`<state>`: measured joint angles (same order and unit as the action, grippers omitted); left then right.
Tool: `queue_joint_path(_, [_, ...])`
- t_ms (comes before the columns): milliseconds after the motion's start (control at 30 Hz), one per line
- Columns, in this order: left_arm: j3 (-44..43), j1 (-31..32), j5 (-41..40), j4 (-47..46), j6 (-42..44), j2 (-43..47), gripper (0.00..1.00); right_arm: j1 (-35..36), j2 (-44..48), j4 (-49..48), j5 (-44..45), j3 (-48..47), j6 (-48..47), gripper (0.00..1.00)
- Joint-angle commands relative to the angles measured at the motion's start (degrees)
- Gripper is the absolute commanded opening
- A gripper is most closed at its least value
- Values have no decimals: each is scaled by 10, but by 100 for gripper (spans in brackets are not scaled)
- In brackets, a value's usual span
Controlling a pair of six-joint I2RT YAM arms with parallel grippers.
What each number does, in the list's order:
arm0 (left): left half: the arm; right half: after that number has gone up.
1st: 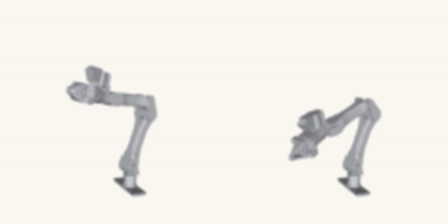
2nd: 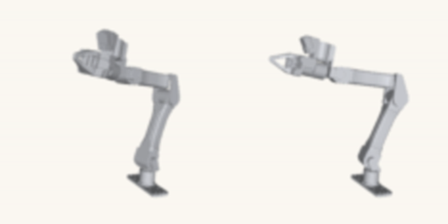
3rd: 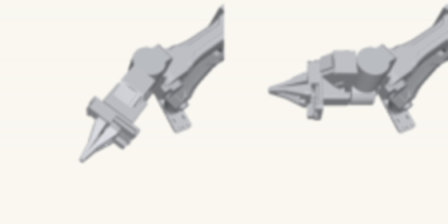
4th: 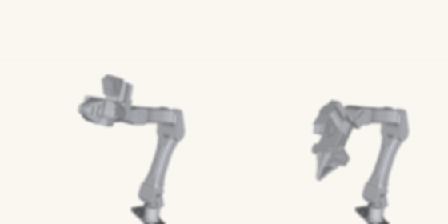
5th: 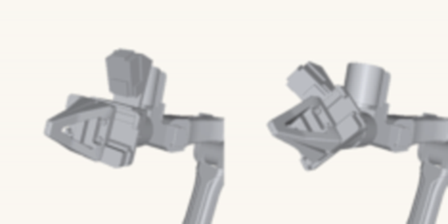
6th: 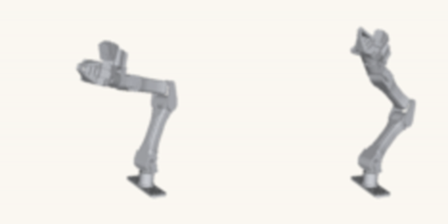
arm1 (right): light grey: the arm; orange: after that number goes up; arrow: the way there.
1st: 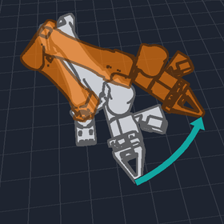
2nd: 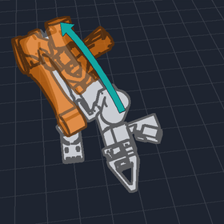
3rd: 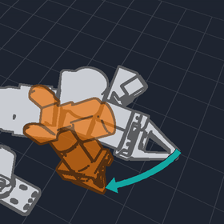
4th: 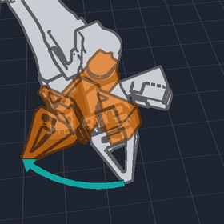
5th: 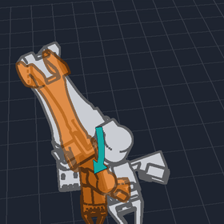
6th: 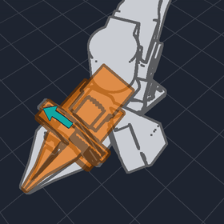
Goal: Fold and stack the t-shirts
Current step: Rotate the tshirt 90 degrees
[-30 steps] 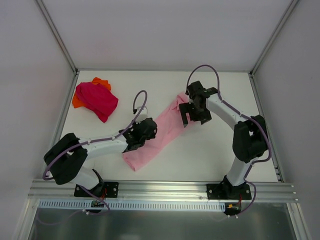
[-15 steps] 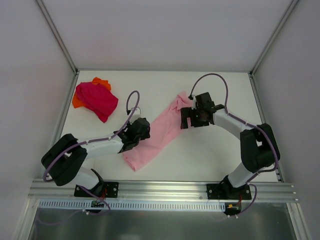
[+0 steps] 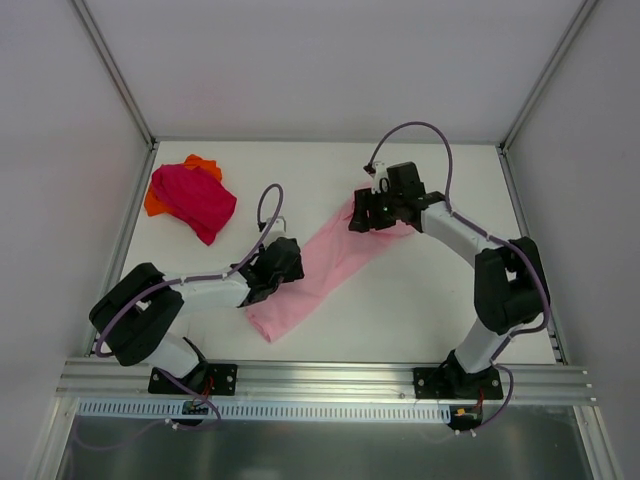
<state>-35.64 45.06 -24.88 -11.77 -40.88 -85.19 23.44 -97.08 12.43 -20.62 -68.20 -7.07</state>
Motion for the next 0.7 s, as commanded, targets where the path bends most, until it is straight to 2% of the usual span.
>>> queue_joint_path(0, [14, 3, 17, -40, 7, -4, 46, -1, -23, 3, -15, -37, -21, 61])
queue_joint_path(200, [17, 3, 23, -46, 5, -24, 45, -2, -85, 31, -21, -104, -37, 54])
queue_joint_path(367, [28, 4, 18, -48, 6, -19, 45, -2, -105, 35, -12, -119, -44, 50])
queue_joint_path(667, [36, 4, 33, -57, 8, -10, 44, 3, -115, 43, 19, -130, -60, 50])
